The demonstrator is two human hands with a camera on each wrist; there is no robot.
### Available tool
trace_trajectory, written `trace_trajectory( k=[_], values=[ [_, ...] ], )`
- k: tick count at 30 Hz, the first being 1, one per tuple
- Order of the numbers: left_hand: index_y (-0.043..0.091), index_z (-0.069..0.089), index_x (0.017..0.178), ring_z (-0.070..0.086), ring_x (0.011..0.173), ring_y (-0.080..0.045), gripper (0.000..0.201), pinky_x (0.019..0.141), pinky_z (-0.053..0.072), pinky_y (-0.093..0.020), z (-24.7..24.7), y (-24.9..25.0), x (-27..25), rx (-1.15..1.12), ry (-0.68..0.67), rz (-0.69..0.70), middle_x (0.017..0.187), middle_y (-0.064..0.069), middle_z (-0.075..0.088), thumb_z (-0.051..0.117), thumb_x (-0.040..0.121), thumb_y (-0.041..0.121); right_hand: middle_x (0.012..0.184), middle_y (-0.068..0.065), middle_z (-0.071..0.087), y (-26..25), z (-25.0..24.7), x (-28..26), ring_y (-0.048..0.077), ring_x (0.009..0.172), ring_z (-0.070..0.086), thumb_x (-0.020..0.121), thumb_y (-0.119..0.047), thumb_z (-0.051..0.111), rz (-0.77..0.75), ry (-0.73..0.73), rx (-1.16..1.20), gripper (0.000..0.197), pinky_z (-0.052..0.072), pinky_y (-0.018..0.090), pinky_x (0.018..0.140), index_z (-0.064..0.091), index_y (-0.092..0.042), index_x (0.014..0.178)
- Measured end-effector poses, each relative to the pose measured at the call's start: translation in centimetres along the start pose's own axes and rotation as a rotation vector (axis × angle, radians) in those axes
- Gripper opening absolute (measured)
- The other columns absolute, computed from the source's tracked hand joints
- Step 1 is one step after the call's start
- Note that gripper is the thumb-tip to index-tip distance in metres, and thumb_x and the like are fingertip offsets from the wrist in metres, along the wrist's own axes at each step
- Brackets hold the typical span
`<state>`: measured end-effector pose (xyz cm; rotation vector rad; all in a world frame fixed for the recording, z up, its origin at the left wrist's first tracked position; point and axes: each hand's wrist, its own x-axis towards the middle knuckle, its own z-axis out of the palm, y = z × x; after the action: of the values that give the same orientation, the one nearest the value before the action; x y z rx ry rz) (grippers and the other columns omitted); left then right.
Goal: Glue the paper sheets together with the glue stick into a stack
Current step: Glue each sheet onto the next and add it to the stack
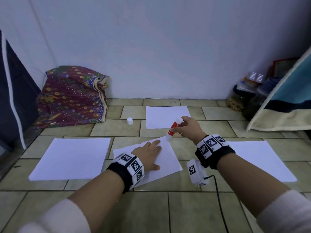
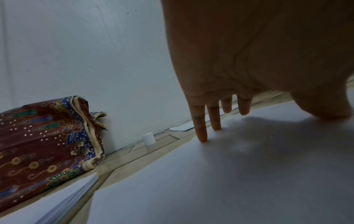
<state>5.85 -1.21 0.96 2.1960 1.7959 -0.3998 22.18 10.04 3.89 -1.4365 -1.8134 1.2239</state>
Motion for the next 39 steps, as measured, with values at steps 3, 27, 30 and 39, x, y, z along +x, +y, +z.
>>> trace_trajectory(
  k=[3,27,30,39],
  values=[
    [0.008,0.016,0.149,0.019,0.139,-0.024,0.084,0.105,0.037,-0.043,0.3,-0.3,0.6,0.042,-0.021,-0.013,0.159,-0.004,0.008,0.051,0.09,0.056,0.087,0.006,0.062,-0.1,0.7,-0.2,0.015,0.065,0.059,0.084,-0.009,0.069,-0.038,0.008,-0.044,0.026,0.045,0.023,0.051,0.046,-0.011,0.096],
    [0.008,0.004,0.153,0.008,0.147,-0.02,0.095,0.115,0.021,-0.042,1.0,-0.3,0.9,-0.046,-0.016,-0.065,0.162,-0.004,0.0,0.052,0.089,0.059,0.106,0.013,0.062,-0.3,1.6,-1.7,0.027,0.092,0.064,0.085,-0.009,0.069,-0.246,-0.357,-0.604,0.026,0.056,0.04,0.08,0.045,-0.014,0.093],
    [0.007,0.005,0.153,0.008,0.147,-0.02,0.095,0.116,0.022,-0.043,0.9,-0.3,0.9,-0.055,-0.012,-0.067,0.162,-0.004,0.001,0.052,0.089,0.058,0.102,0.008,0.064,0.3,0.8,-3.1,0.023,0.085,0.067,0.085,-0.01,0.069,-0.24,-0.4,-0.584,0.024,0.057,0.037,0.078,0.046,-0.016,0.093],
    [0.011,0.006,0.154,0.008,0.146,-0.024,0.077,0.116,0.023,-0.041,0.1,-0.4,0.8,-0.06,-0.06,-0.037,0.161,-0.006,0.003,0.048,0.097,0.042,0.092,0.001,0.07,1.5,-1.0,-5.6,0.011,0.07,0.061,0.084,-0.007,0.069,-0.278,-0.483,-0.598,0.024,0.054,0.03,0.072,0.048,-0.019,0.082]
  ],
)
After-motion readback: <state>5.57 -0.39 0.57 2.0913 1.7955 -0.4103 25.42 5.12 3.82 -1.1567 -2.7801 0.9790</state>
